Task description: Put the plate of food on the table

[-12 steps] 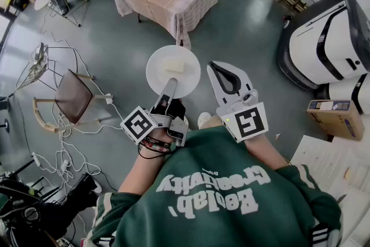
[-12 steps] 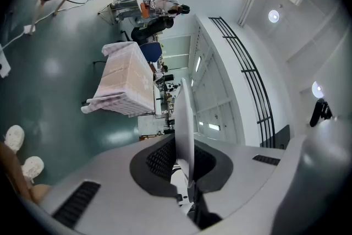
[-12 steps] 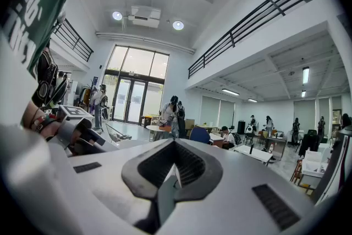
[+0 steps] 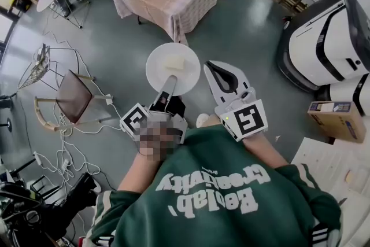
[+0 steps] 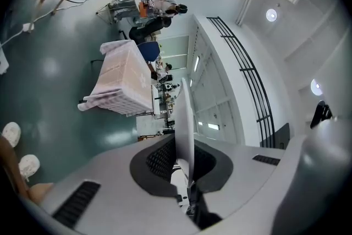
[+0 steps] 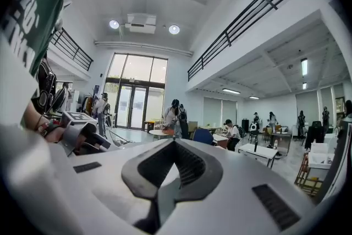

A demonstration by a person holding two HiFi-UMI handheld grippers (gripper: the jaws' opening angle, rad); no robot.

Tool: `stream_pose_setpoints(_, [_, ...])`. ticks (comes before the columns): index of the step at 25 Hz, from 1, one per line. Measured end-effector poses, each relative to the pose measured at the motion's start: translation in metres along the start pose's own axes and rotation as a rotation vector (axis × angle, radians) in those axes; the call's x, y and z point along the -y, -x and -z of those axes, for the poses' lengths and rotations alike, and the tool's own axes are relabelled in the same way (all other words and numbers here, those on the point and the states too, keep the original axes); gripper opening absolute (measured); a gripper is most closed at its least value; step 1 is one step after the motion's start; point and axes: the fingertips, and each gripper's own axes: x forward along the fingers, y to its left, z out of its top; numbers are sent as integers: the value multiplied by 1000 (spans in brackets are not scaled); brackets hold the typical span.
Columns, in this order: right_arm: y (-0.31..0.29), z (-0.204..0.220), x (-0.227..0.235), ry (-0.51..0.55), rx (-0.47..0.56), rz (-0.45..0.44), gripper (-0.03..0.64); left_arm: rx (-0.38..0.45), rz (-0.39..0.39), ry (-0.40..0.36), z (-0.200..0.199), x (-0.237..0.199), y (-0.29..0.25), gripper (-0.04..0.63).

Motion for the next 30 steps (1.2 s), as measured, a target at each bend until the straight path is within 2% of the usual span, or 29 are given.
stream_pose_setpoints(9, [29, 8, 25, -16, 21, -16, 15, 33, 2, -24, 30, 3, -17, 20])
stream_pose_setpoints(17, [49, 18, 36, -24, 25, -33, 15, 39, 42, -23, 52, 13, -30, 21])
stream_pose_setpoints(30, [52, 33, 52, -40, 18, -22, 15, 26, 36, -32, 53, 4, -50, 21])
